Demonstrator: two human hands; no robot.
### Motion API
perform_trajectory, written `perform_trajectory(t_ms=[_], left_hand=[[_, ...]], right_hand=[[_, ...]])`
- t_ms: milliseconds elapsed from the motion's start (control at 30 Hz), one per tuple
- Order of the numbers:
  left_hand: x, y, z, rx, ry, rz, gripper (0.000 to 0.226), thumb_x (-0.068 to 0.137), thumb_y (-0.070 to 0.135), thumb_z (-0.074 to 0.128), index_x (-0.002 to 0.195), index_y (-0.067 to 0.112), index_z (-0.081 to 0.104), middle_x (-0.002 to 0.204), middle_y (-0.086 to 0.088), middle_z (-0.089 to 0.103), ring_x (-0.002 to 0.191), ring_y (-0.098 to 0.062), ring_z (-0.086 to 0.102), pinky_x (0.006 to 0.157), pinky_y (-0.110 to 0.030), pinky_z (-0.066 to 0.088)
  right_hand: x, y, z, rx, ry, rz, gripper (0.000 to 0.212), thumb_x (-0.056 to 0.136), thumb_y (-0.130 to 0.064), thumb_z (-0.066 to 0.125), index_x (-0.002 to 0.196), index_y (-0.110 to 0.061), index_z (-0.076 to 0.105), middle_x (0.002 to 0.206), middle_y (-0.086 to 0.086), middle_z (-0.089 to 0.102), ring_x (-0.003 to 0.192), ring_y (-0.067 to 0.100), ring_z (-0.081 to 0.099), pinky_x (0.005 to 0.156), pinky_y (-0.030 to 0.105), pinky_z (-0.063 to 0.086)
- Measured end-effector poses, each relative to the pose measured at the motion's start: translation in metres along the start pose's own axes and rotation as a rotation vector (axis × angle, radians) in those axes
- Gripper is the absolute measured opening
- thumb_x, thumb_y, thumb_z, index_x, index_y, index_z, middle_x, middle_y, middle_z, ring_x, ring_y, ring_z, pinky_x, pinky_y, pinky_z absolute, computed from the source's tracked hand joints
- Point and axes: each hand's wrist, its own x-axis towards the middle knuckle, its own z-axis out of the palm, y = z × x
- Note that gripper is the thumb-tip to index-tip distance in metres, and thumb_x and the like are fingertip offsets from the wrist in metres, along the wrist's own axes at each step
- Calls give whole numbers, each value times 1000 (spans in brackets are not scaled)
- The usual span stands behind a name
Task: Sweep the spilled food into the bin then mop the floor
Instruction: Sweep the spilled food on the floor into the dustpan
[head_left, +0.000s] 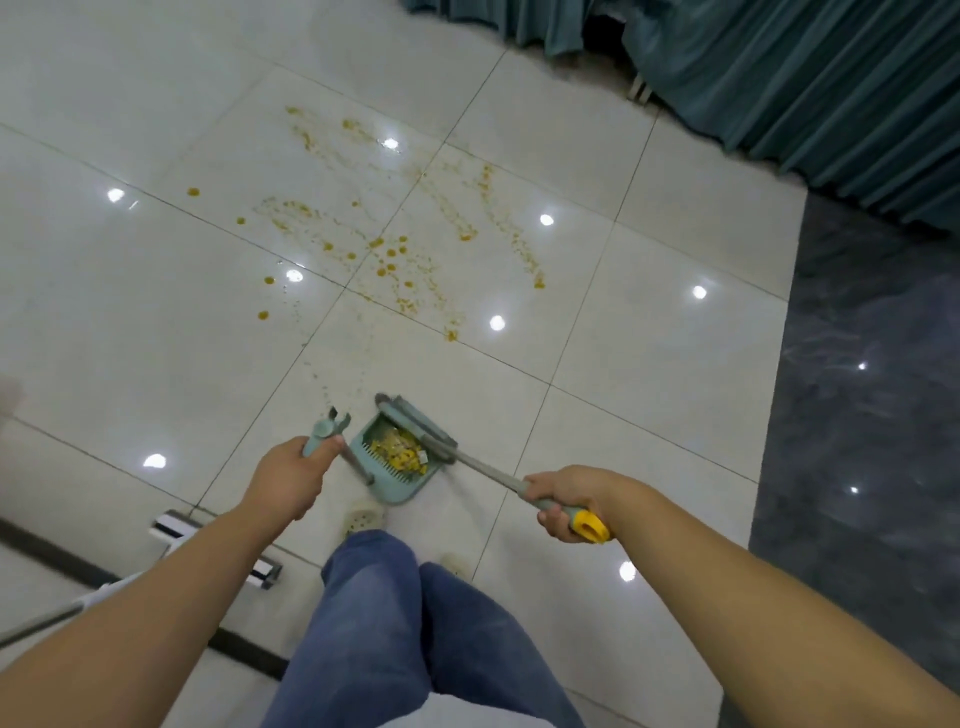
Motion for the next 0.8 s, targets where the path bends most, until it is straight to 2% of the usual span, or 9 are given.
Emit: perform_trajectory(t_ms=[133, 233, 333, 433, 567, 800], left_hand=[[-9, 0, -2, -74, -46, -30, 42, 92, 40, 53, 79, 0, 59, 54, -11, 51, 41, -19, 38, 39, -20, 30], [-13, -1, -6, -126, -46, -28, 40, 92, 38, 55, 73, 3, 56, 53, -11, 50, 40, -18, 36, 39, -19, 28], [-14, -4, -13, -184, 1, -36, 40, 92, 37, 55, 68, 5, 52, 52, -11, 46, 41, -18, 34, 41, -21, 27], [-16, -11, -28, -267, 29, -68, 40, 92, 38, 54, 70, 5, 52, 52, -9, 44, 41, -18, 32, 40, -21, 26], [-15, -21, -64, -390, 95, -122, 39, 92, 38, 54, 70, 6, 51, 52, -8, 42, 43, -17, 32, 42, -21, 26], [9, -30, -144, -636, 204, -205, 35, 92, 38, 52, 72, 10, 51, 45, 0, 40, 37, -13, 31, 42, -19, 26]], right_hand=[[-10, 8, -5, -21, 17, -34, 30, 96, -13, 53, 125, -21, 54, 61, 9, 47, 30, 6, 38, 34, 12, 39], [-13, 7, -3, -34, 64, -97, 33, 96, -10, 52, 126, -24, 51, 63, 9, 46, 32, 7, 37, 33, 12, 37], [-18, -9, 4, -41, 72, -103, 9, 96, -10, 53, 105, -11, 53, 56, 7, 45, 29, 7, 36, 31, 11, 36], [-22, -33, 15, -68, 88, -100, 13, 94, -11, 57, 89, -1, 50, 50, 7, 44, 26, 9, 36, 29, 12, 35], [-28, -77, 42, -64, 92, -109, 18, 95, -9, 54, 80, -1, 50, 45, 6, 43, 25, 9, 36, 28, 11, 34], [-20, -170, 129, -71, 24, -66, 16, 95, -8, 55, 81, -1, 49, 41, 6, 42, 24, 9, 36, 26, 12, 34]])
